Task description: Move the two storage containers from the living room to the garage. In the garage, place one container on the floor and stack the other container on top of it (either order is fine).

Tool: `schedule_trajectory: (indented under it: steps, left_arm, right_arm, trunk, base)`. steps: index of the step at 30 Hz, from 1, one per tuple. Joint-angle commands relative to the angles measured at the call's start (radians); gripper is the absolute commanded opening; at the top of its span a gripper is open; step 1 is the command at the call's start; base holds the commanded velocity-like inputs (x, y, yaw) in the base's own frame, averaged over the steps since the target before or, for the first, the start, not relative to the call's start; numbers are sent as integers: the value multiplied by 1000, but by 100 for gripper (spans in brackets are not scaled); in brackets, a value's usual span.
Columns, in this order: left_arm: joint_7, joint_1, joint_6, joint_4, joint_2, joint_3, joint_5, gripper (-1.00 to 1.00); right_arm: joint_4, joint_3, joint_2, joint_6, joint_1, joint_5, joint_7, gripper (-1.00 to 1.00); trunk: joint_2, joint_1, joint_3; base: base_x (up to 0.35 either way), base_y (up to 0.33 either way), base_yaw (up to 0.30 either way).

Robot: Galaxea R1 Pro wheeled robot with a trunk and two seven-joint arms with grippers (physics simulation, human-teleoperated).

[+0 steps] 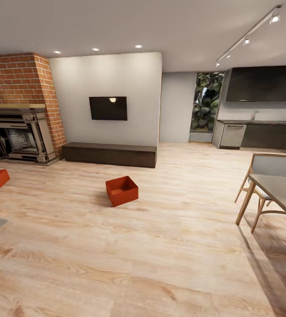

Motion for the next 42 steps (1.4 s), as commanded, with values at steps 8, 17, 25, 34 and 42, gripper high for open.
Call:
schedule_trajectory:
  steps: [8,17,25,34,42]
  left_arm:
    - [1,0,-2,-1,1,4,2,100]
    - [1,0,-1,-1,0,4,2,100]
    - [1,0,-1,-1,-1,6,2,100]
    - [1,0,-1,-1,-3,6,2,100]
    - [1,0,0,-1,-3,6,2,100]
  right_arm:
    - [3,9,0,-7,-1,-10,6,100]
    - [3,7,1,-6,-1,-9,5,100]
    - [3,8,0,-6,-1,-10,5,100]
    - [3,6,-2,-6,-1,-11,5,100]
    - [3,6,-3,-6,-1,-12,5,100]
  trunk:
    - [0,1,-1]
    - [0,1,-1]
    - [0,1,-1]
    - [0,1,-1]
    - [0,1,-1]
  base:
    - [333,0,0]
    - [333,0,0]
    - [333,0,0]
    - [333,0,0]
    - [333,0,0]
